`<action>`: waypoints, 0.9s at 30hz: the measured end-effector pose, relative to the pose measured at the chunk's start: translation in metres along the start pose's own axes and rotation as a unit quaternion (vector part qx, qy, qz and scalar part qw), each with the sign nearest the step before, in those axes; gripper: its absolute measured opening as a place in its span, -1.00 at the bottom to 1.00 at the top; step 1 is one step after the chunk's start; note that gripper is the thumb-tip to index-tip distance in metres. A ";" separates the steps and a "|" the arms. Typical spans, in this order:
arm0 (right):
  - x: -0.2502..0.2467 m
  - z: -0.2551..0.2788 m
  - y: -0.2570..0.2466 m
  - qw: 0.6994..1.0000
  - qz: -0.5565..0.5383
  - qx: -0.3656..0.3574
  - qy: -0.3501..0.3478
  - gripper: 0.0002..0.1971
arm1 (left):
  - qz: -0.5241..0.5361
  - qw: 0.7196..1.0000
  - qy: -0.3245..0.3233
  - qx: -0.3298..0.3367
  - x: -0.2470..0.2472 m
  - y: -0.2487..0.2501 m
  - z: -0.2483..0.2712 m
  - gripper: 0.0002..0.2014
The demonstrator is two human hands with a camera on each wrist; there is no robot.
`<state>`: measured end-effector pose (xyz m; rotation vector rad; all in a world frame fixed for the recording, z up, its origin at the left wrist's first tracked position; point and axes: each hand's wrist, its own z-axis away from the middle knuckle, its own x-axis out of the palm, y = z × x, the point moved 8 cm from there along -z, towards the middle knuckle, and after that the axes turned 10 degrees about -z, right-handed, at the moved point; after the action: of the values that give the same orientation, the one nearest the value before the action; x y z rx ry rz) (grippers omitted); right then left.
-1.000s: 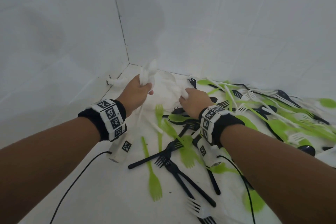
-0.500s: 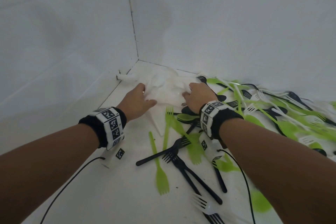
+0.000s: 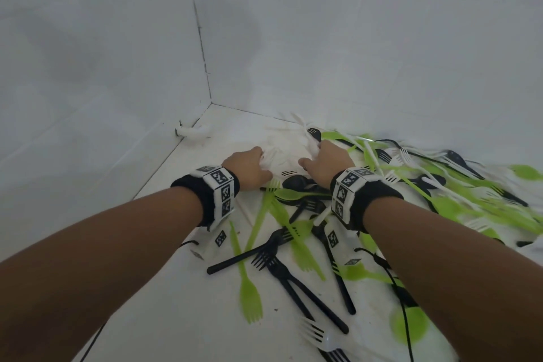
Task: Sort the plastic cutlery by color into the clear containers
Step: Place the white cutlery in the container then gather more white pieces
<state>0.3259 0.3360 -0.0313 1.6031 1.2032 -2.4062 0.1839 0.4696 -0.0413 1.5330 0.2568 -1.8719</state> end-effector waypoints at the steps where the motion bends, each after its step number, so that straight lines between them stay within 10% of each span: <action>1: 0.001 -0.001 -0.003 1.000 0.015 -0.008 -0.003 -0.55 | 0.026 1.000 -0.007 -0.006 0.000 0.000 -0.001 -0.73; 9: 0.015 -0.014 -0.016 0.999 0.040 -0.027 -0.022 -0.80 | 0.232 0.967 -0.098 -0.035 0.007 0.007 -0.003 -0.78; 27: 0.008 -0.011 -0.001 1.000 0.005 0.007 -0.011 -0.73 | 0.008 1.000 -0.021 -0.019 0.007 0.019 -0.021 -0.55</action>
<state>0.3302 0.3465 -0.0392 1.5770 1.1735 -2.4264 0.2119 0.4647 -0.0491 1.4643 0.2590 -1.8741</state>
